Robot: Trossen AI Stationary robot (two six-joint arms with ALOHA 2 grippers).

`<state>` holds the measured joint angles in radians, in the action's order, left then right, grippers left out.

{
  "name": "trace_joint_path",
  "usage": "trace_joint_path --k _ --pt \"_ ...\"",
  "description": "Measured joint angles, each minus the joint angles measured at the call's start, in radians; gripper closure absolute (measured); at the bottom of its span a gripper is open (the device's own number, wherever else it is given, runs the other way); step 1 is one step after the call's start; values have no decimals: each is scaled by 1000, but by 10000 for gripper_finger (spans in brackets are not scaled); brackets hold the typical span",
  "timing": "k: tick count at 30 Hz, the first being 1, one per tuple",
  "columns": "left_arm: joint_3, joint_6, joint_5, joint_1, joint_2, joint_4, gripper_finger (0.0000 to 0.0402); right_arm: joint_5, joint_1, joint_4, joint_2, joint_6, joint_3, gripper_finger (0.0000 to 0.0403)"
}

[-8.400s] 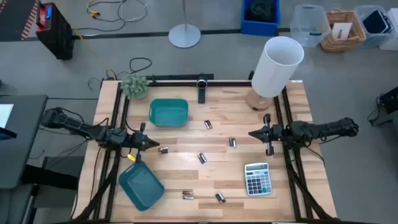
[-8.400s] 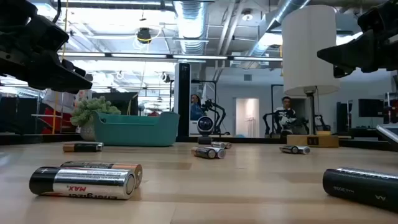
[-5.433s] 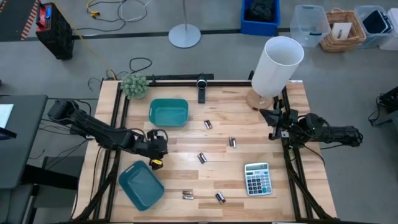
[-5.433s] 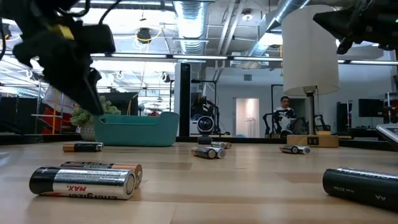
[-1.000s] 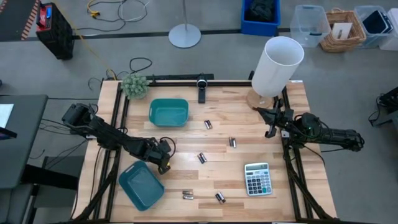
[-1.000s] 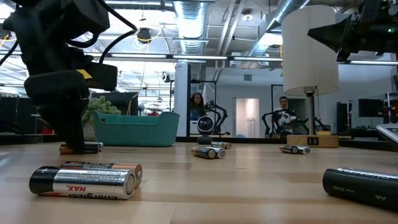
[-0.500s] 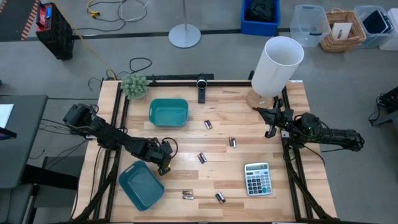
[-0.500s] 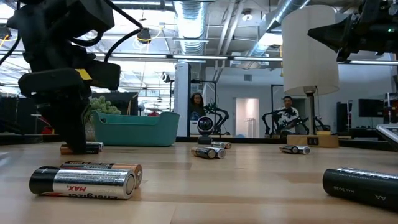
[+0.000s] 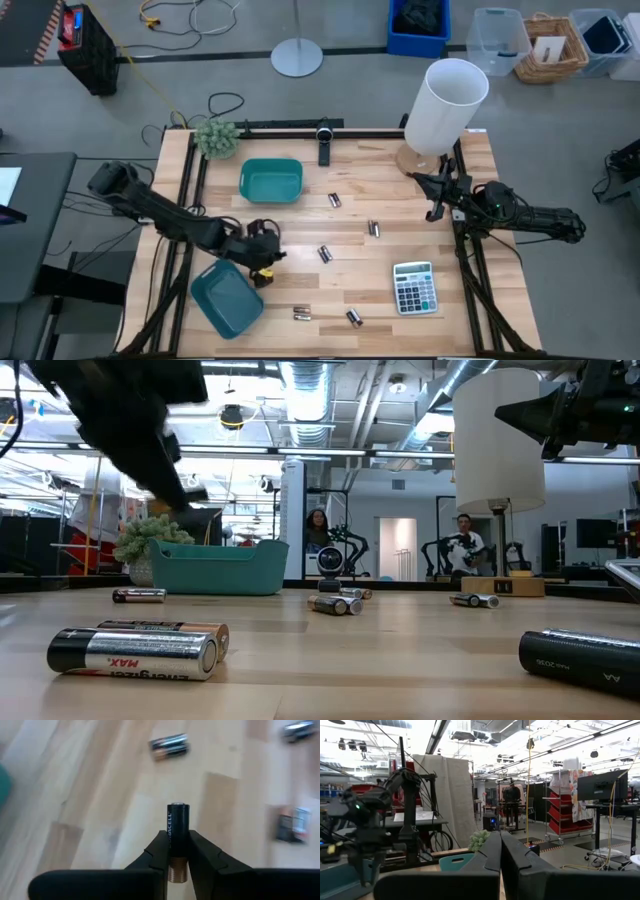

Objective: Sort batteries
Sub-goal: Put the black battery into the blue bin, then put the silver battery into the green bin

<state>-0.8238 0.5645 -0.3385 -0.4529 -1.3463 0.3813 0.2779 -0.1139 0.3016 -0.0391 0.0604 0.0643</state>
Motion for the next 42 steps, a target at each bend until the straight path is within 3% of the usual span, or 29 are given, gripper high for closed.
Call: trace_joint_path --k 8,12,18,21,25,30,33,42 --pt "0 71 147 -138 114 8 361 0 0 2 0 0 0 385" --pt "0 250 276 -208 135 70 361 0 0 19 0 -8 0 385" --pt "0 571 291 -309 123 312 361 0 3 24 0 -20 0 385" --pt "0 656 264 -336 116 361 350 -1 2 23 0 -34 0 385" --pt "0 679 204 -348 117 380 280 -15 2 22 0 -36 0 385" --pt "0 666 202 -347 117 398 211 -22 26 20 0 -37 0 366" --pt "0 647 184 -331 117 399 203 -23 42 20 -1 -37 0 344" --pt "0 483 -43 -236 117 388 229 -26 80 43 -162 -27 31 295"
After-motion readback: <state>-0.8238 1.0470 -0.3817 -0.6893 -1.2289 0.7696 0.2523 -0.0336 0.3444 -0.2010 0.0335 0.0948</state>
